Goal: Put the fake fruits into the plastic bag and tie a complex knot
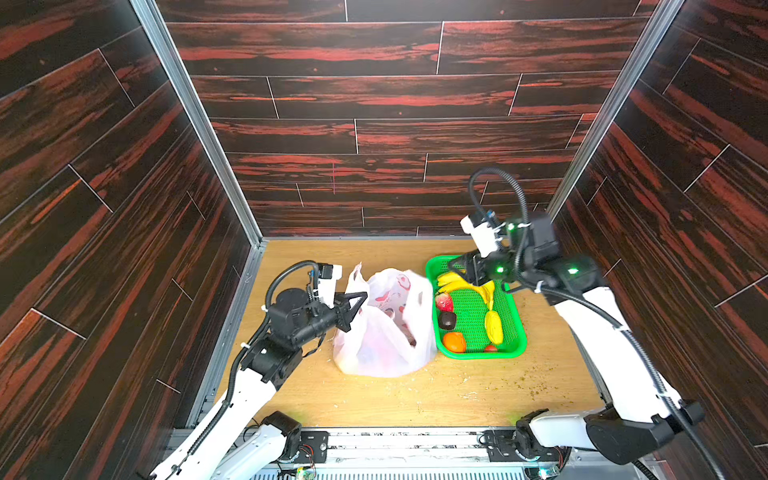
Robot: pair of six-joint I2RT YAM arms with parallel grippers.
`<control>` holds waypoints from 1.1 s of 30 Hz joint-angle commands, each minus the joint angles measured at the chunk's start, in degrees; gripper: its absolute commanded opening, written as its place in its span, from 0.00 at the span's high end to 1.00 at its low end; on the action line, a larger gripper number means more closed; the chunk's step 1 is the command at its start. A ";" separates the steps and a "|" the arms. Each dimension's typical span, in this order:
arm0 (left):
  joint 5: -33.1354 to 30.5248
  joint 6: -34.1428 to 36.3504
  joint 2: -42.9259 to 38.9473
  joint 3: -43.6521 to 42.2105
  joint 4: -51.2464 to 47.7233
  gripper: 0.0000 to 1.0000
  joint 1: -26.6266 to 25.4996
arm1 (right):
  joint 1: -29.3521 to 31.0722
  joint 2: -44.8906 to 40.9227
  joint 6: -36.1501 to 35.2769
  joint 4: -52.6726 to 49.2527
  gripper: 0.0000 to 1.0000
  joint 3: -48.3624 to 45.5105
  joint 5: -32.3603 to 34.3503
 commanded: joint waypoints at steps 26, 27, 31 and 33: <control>-4.07 -3.09 -4.82 -2.93 1.28 1.00 0.35 | 28.02 21.63 17.55 -22.24 0.59 13.35 12.75; -4.15 -3.08 -4.87 -3.02 1.28 1.00 0.26 | 28.03 21.75 17.70 -23.08 0.58 12.61 13.14; -4.49 -3.07 -5.06 -2.96 0.77 1.00 0.30 | 28.03 23.02 18.36 -28.68 0.53 12.55 16.32; -4.65 -3.17 -4.97 -2.90 0.92 1.00 0.30 | 28.02 23.12 18.35 -30.39 0.52 12.31 16.86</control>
